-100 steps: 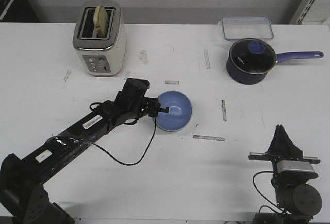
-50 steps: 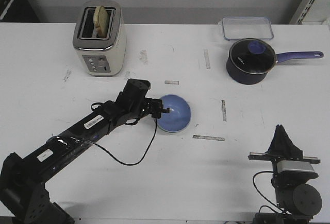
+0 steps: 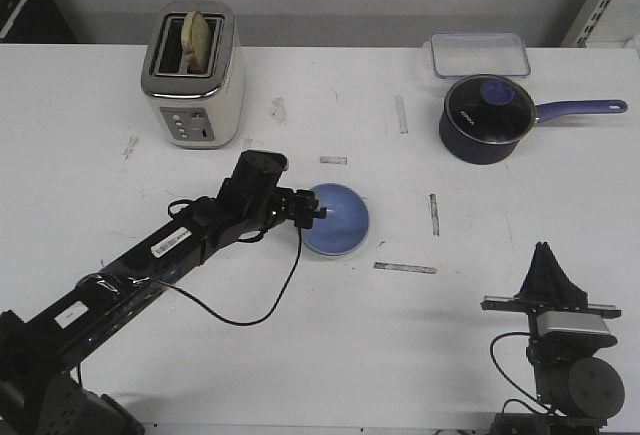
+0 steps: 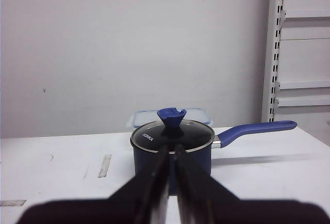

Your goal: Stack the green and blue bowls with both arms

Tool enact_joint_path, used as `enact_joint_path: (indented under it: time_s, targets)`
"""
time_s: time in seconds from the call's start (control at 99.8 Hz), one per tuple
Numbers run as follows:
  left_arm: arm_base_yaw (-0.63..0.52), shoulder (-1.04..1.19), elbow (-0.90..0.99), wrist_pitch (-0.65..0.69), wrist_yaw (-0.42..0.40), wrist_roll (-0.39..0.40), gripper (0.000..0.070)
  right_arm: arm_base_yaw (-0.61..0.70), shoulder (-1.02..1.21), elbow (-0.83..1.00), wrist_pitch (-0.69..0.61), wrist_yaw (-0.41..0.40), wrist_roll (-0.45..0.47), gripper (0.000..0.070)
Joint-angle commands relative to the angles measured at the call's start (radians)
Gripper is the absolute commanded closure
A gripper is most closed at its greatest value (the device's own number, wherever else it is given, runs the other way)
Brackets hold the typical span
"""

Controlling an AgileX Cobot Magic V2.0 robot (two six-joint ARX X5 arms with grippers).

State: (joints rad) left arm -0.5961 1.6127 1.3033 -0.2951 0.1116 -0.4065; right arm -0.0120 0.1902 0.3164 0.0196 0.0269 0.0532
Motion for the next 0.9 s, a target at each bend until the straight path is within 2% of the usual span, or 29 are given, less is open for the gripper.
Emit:
enact_joint_path:
  time_s: [0.0, 0.12, 0.291, 0.401, 0.451, 0.611, 0.661, 0.792, 0.892]
  targets:
    - [-0.008, -0.02, 0.018, 0.006, 0.003, 0.021, 0.0413, 0.0, -0.002, 0.0, 0.01, 0.0, 0.01, 0.0688]
    - [0.0, -0.089, -0.027, 0.049, 0.003, 0.106, 0.042, 0.0, -0.002, 0.0, 0.01, 0.0, 0.01, 0.0688]
    - [0.035, -0.238, -0.246, 0.288, 0.003, 0.188, 0.0436, 0.0, -0.002, 0.0, 0.01, -0.001, 0.01, 0.0688]
    - [0.06, -0.336, -0.4, 0.4, -0.009, 0.261, 0.0622, 0.0, -0.002, 0.0, 0.01, 0.0, 0.01, 0.0688]
    - [0.077, -0.38, -0.458, 0.423, -0.019, 0.293, 0.0667, 0.0, -0.002, 0.0, 0.01, 0.0, 0.01, 0.0688]
    - [0.136, -0.505, -0.584, 0.425, -0.055, 0.328, 0.0671, 0.0, -0.002, 0.0, 0.01, -0.001, 0.01, 0.0688]
    - [0.161, -0.541, -0.615, 0.425, -0.088, 0.328, 0.0699, 0.0, -0.002, 0.0, 0.01, -0.001, 0.01, 0.0688]
    - [0.224, -0.632, -0.689, 0.426, -0.188, 0.328, 0.07, 0.0, -0.002, 0.0, 0.01, 0.0, 0.01, 0.0688]
    - [0.263, -0.693, -0.739, 0.43, -0.193, 0.328, 0.07, 0.0, -0.002, 0.0, 0.01, -0.001, 0.01, 0.0688]
